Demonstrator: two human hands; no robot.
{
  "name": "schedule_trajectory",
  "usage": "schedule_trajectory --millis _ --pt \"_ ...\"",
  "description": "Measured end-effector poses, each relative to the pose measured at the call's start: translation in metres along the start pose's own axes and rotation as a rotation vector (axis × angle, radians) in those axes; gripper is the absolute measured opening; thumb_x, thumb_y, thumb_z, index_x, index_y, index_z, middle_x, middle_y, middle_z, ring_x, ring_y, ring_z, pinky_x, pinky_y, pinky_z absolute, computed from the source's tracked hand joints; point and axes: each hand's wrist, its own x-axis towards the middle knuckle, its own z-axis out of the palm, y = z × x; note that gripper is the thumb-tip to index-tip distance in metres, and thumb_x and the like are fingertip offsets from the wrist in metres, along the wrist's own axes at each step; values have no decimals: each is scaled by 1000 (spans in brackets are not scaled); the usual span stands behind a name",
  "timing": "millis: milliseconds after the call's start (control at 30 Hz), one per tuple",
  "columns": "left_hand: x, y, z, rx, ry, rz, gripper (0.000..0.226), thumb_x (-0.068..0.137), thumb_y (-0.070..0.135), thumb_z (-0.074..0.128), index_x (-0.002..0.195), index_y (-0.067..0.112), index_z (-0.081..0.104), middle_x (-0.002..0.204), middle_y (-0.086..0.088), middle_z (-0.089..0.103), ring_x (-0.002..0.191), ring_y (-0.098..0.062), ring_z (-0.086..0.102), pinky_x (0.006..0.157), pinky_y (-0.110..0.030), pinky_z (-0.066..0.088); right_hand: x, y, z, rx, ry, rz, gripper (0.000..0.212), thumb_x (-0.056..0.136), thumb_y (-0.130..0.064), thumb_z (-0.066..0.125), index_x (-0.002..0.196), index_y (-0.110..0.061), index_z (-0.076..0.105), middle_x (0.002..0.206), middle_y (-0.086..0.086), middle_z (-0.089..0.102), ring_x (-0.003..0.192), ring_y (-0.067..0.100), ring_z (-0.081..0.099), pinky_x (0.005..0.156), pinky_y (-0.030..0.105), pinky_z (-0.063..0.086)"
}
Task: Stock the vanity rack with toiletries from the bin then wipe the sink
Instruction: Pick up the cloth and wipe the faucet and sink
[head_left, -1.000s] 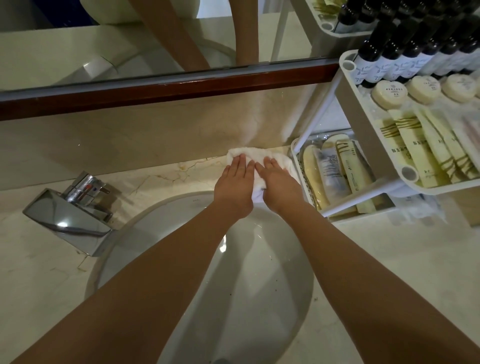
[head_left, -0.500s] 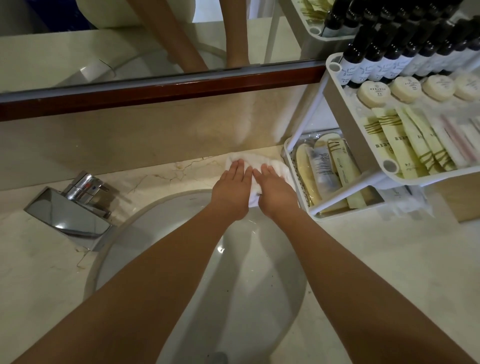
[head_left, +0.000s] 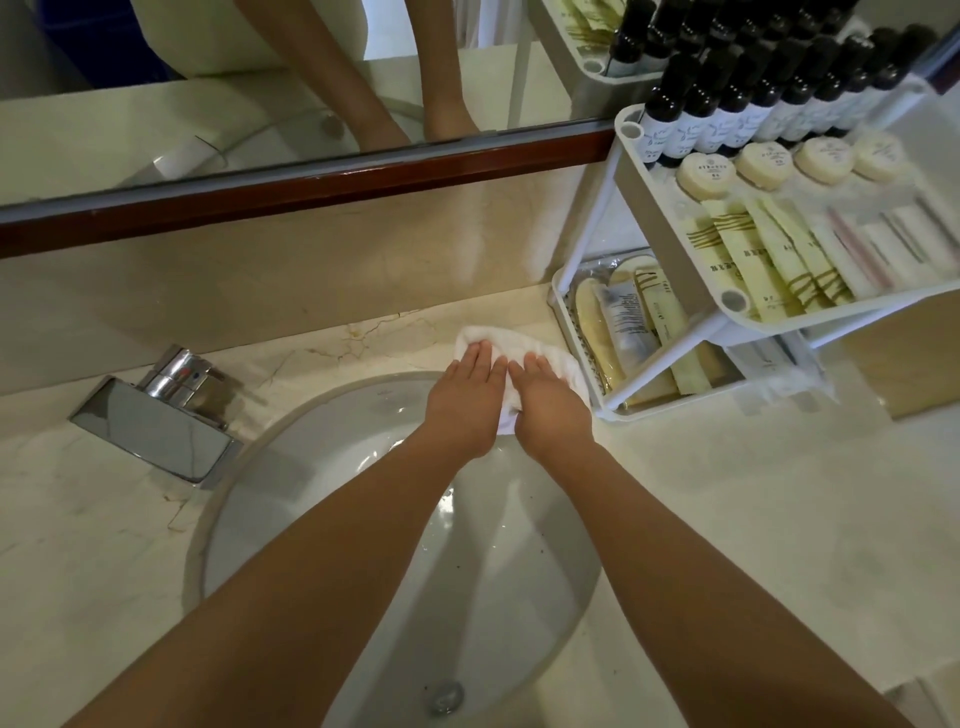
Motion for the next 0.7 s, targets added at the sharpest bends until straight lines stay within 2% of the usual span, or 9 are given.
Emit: schedule_trajectory --millis 67,200,333,467,700 --pt "-4 2 2 1 -7 9 84 95 38 54 154 11 -1 161 -12 -10 149 -24 -8 120 -34 8 -7 1 2 7 -27 20 69 96 -8 48 155 -14 13 163 7 8 150 19 4 120 38 12" --pt "-18 12 4 9 -33 50 83 96 39 53 154 12 0 161 -12 -10 149 -23 -7 119 -34 10 -26 4 7 24 -46 48 68 96 -9 46 155 -14 13 163 7 8 150 19 5 121 37 12" --pt "-34 24 5 7 -64 98 80 95 31 54 154 12 2 162 -11 -8 149 -22 -6 119 -33 10 -48 9 9 27 -66 74 67 95 -10 48 154 -14 16 162 6 10 150 18 7 120 35 15" --pt "-48 42 4 -10 -103 150 76 96 21 50 154 13 3 162 -8 -8 150 -20 -5 119 -31 14 -74 20 13 53 -47 118 62 96 -10 46 152 -14 22 161 4 15 149 16 10 117 33 24" --pt "-69 89 12 -22 -166 197 76 96 21 51 154 13 3 162 -6 -6 150 -17 -5 117 -31 20 -119 54 20 84 -73 171 60 99 -15 43 154 -19 20 163 1 10 150 14 8 117 31 23"
